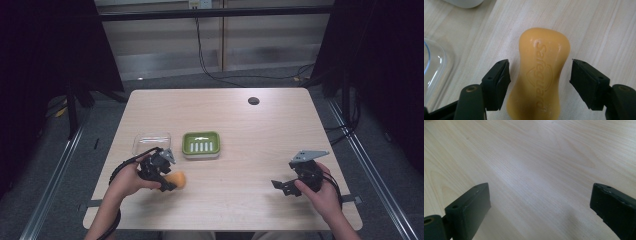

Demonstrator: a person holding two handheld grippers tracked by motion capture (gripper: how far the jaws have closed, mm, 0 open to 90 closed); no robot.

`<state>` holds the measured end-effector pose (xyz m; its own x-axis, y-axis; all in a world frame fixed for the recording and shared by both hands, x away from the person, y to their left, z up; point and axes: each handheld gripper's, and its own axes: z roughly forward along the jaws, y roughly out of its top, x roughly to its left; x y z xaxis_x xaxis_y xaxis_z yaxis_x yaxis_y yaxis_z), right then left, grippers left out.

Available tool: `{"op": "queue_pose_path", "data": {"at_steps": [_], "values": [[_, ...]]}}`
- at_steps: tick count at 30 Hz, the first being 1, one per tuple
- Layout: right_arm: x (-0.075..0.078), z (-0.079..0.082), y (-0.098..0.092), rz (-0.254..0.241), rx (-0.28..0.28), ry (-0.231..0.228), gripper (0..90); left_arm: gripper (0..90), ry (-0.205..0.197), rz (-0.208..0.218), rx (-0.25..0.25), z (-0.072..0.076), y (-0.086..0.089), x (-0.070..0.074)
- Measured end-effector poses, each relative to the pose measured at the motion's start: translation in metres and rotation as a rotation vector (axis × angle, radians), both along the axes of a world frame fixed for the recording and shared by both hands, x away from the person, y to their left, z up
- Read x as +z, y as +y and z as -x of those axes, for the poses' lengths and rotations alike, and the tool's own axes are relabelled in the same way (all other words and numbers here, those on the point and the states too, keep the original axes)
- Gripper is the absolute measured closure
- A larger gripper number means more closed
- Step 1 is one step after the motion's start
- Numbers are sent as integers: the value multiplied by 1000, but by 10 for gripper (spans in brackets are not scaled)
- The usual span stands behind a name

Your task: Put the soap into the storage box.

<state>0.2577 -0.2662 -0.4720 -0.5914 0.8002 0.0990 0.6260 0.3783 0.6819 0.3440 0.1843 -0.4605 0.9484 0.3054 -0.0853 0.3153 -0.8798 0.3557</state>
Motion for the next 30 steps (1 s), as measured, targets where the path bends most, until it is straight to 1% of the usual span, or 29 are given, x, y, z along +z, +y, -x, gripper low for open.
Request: {"op": "queue_pose_path", "data": {"at_steps": [2,3,5,7,11,12,14,15,16,17,18,19,20,23,24,25,27,28,30], "values": [[0,0,0,0,2,-3,26,348,1,-5,-4,0,0,-1],[0,0,0,-2,6,-1,26,358,5,-15,-8,0,-1,-2],[0,1,0,-3,0,0,26,374,-3,-28,-10,0,-3,-3],[0,1,-1,-2,1,-7,26,395,6,-30,-15,1,-4,-4],[0,1,-1,-2,-2,-8,26,422,-4,-67,-38,0,-7,-6],[0,1,-1,-1,-3,-8,26,430,1,-66,-26,0,-8,-6],[0,1,-1,-2,3,-6,26,449,-2,-86,-46,0,-9,-6],[0,1,-1,2,0,-4,26,454,-1,-91,-48,0,-10,-6],[0,1,-1,1,2,-7,26,457,-8,-97,-53,0,-11,-7],[0,2,-1,-3,-7,3,26,466,-8,-97,-53,0,-11,-7],[0,1,-2,-4,-2,-3,26,477,2,-124,-73,0,-14,-7],[0,2,-2,-4,-8,0,26,483,1,-129,-73,0,-15,-7],[0,2,-2,-6,-4,-7,26,489,5,-137,-81,0,-16,-7],[0,2,-3,-1,-3,-9,26,494,8,-134,-99,-1,-17,-7],[0,2,-3,-1,-5,-10,26,495,0,-130,-101,-1,-18,-8],[0,2,-3,-2,-9,-7,26,496,4,-137,-104,-1,-18,-7],[-1,2,-3,1,-7,-3,26,498,4,-127,-82,-1,-18,-8],[-1,2,-3,2,-3,-7,26,498,9,-134,-77,0,-19,-7],[-1,2,-2,0,-1,-7,26,499,7,-132,-68,-1,-19,-7]]}}
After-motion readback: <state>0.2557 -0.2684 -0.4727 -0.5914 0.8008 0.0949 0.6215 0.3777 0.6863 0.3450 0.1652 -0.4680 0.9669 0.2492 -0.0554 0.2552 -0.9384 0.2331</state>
